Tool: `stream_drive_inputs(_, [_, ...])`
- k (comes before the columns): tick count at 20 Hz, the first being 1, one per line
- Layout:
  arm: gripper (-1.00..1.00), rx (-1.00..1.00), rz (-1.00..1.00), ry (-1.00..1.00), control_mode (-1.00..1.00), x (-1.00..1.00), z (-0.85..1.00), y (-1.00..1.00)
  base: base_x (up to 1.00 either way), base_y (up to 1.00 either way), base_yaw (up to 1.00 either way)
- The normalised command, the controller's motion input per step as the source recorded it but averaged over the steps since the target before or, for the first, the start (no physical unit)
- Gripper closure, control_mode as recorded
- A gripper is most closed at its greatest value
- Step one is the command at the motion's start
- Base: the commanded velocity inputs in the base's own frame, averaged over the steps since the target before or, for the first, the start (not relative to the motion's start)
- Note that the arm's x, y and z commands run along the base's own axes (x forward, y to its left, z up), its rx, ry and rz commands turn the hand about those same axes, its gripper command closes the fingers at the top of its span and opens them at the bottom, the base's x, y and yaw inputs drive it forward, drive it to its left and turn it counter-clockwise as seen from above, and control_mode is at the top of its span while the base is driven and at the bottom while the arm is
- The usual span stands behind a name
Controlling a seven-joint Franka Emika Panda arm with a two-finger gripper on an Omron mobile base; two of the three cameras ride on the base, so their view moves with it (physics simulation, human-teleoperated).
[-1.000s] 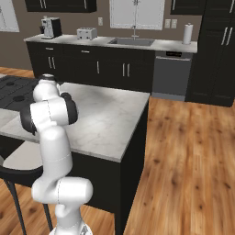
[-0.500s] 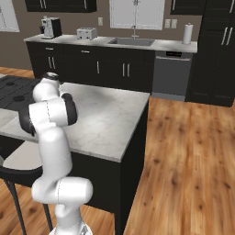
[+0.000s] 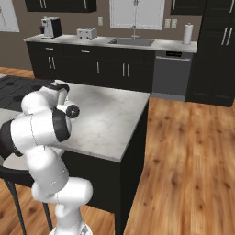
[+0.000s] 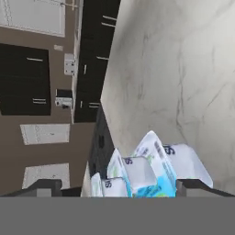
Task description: Stack the yogurt containers by placing the smaller containers on top of the larger containers.
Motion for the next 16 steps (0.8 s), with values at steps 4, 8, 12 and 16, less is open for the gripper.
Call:
stream_drive_inputs(4, [-1.0, 0.0, 0.0, 0.08, -1.0, -0.81, 0.74, -0.77, 0.0, 0.0, 0.0])
stream_drive_inputs(8, [-1.0, 0.0, 0.0, 0.15, -1.0, -0.87, 0.81, -0.68, 0.0, 0.0, 0.0])
stream_drive_inputs(12, [-1.0, 0.0, 0.0, 0.22, -1.0, -0.86, 0.93, -0.64, 0.0, 0.0, 0.0])
stream_drive_inputs(16, [-1.0, 0.0, 0.0, 0.29, -1.0, -0.7, 0.99, -0.53, 0.0, 0.0, 0.0])
